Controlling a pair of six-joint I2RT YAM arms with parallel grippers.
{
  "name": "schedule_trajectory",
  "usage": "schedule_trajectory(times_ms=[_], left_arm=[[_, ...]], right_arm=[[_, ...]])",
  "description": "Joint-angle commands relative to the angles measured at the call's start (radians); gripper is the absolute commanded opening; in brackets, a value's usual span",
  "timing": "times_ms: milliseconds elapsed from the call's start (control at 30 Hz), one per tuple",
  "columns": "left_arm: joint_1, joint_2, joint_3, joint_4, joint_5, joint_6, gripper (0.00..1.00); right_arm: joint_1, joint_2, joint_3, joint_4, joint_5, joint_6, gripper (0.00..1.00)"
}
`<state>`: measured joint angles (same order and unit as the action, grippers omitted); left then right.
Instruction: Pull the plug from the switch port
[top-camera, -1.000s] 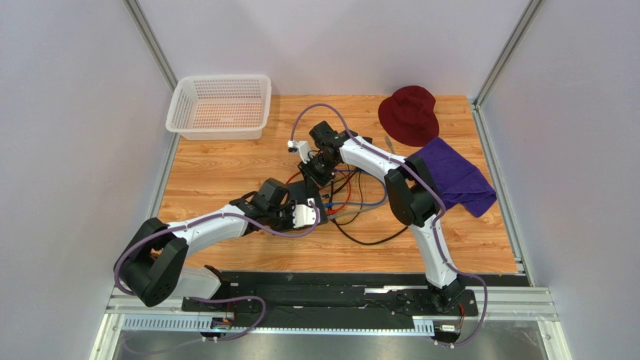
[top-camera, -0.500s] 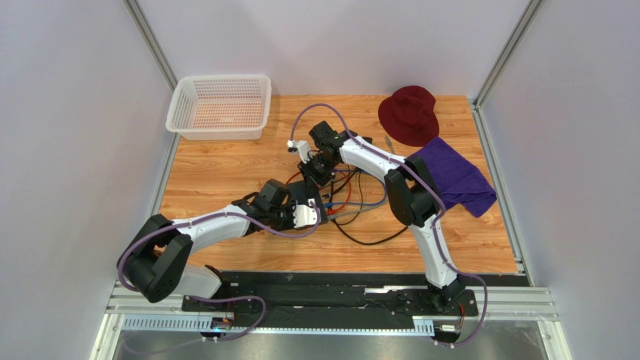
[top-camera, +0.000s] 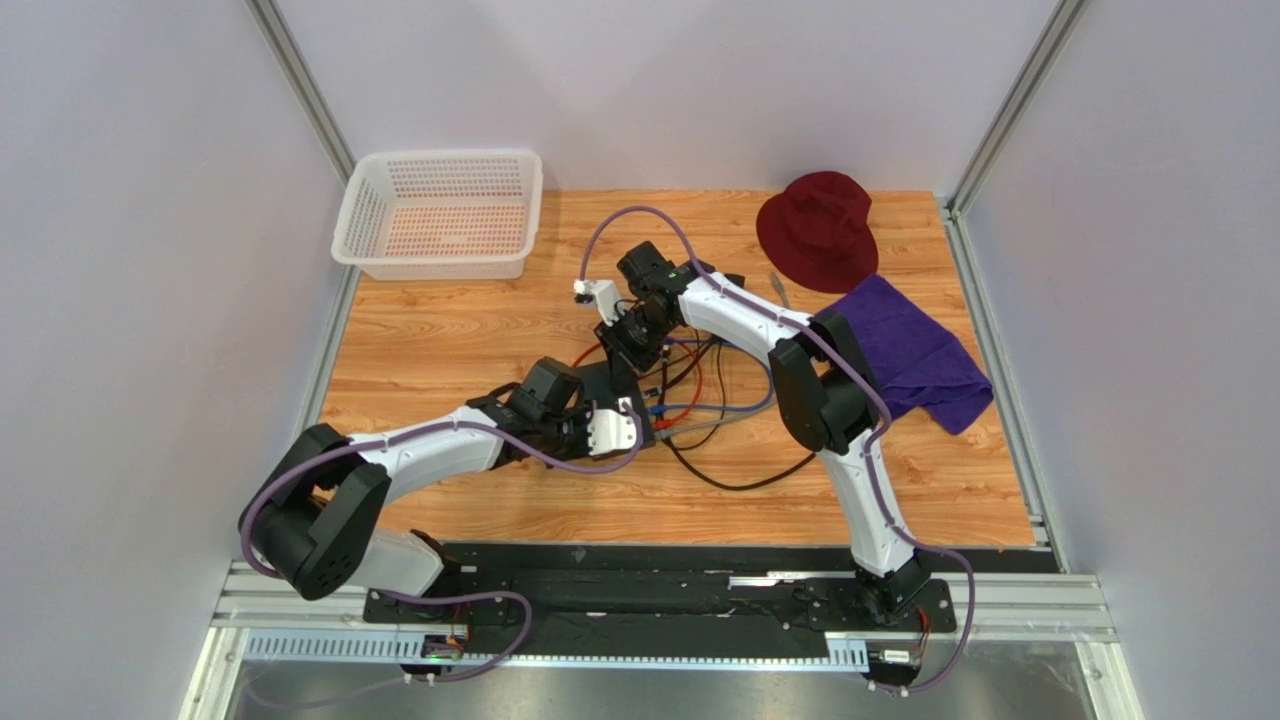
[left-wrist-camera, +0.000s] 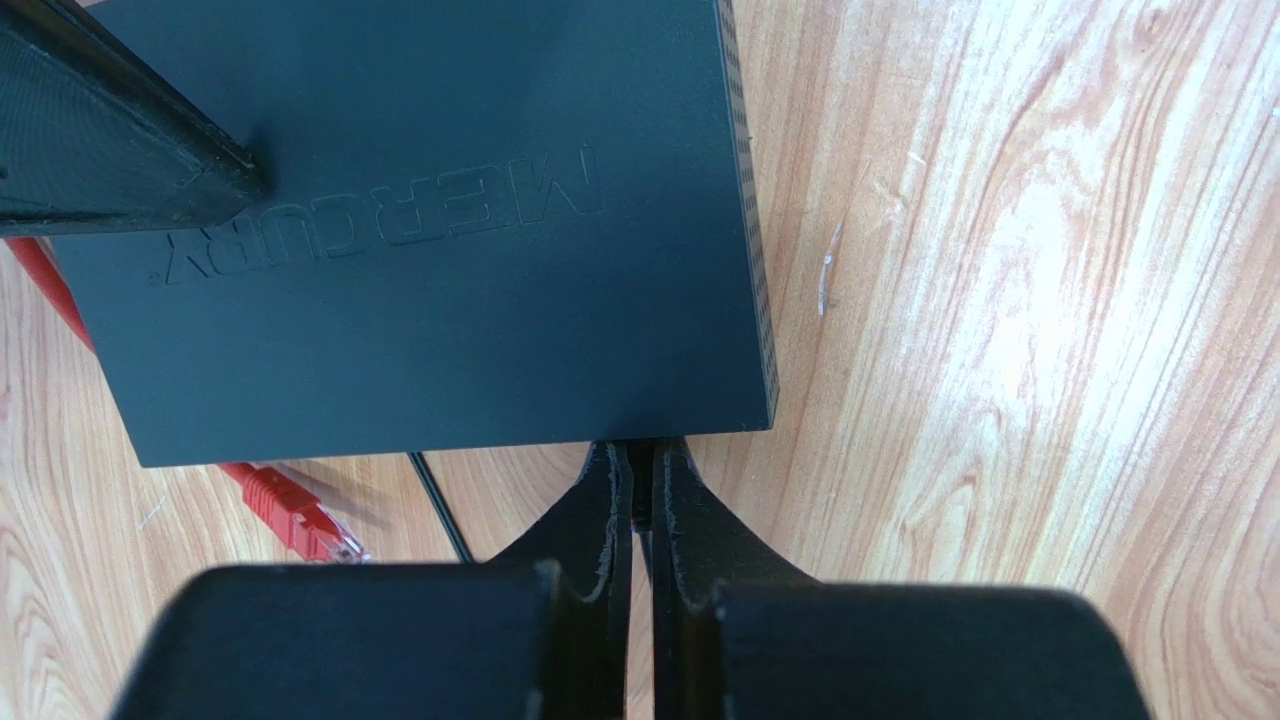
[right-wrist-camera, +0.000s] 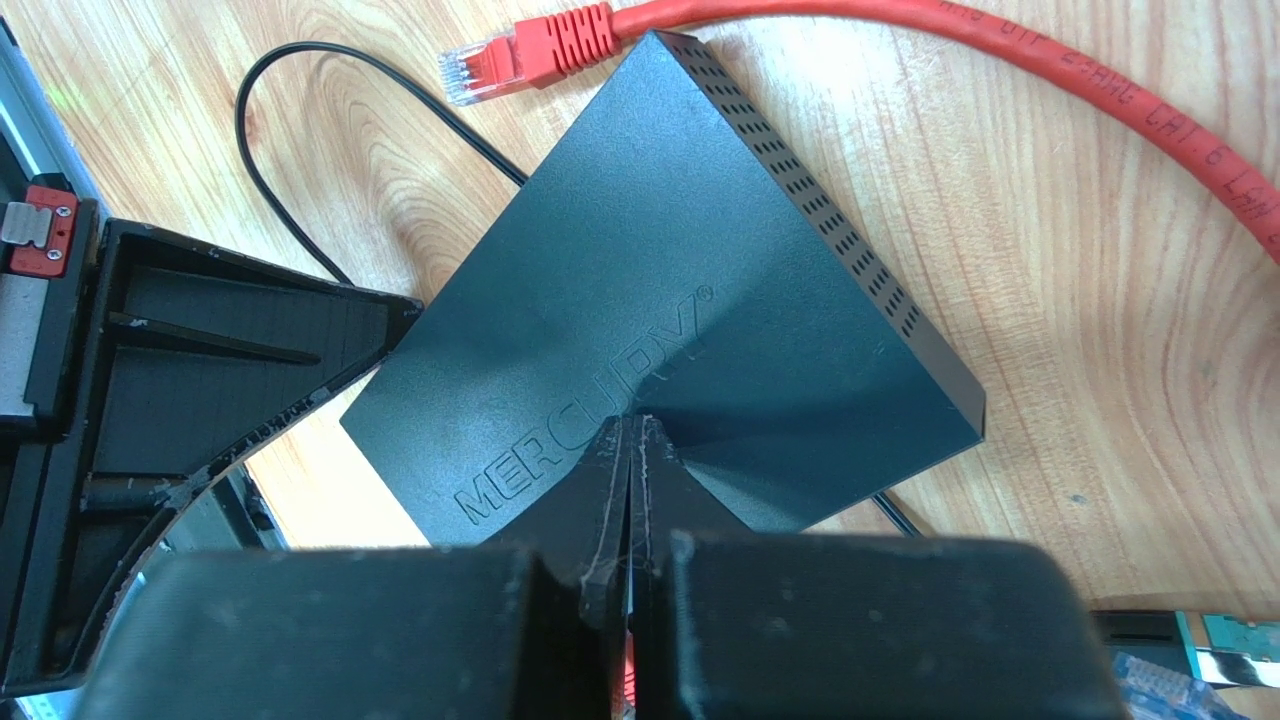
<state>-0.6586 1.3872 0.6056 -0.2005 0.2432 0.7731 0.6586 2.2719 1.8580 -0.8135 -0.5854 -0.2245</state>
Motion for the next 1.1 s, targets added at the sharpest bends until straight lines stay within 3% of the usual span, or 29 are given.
schedule_trajectory(times_ms=[0,267,633,1067], left_arm=[[-0.010,0.007,0.049,-0.063,0.102,0.051,0.00],[-0.010,0.101,0.198,-0.296,0.186,-0.041,0.00],[-0.009,0.053,0.197,-0.297,0.137,-0.126,0.00],[-0.009,0.064,0.234,-0.278,0.200,-0.208,0.00]], right_arm=[[-0.001,0.026,-0.013,0.013,0.105,-0.021,0.00],[-0.001,0.023,-0.036,0.013,0.108,-0.026,0.00],[-0.001,0.000,-0.069,0.010,0.110,-0.038,0.00],[0.001,-0.018,-0.102,0.013,0.127,-0.053,0.00]])
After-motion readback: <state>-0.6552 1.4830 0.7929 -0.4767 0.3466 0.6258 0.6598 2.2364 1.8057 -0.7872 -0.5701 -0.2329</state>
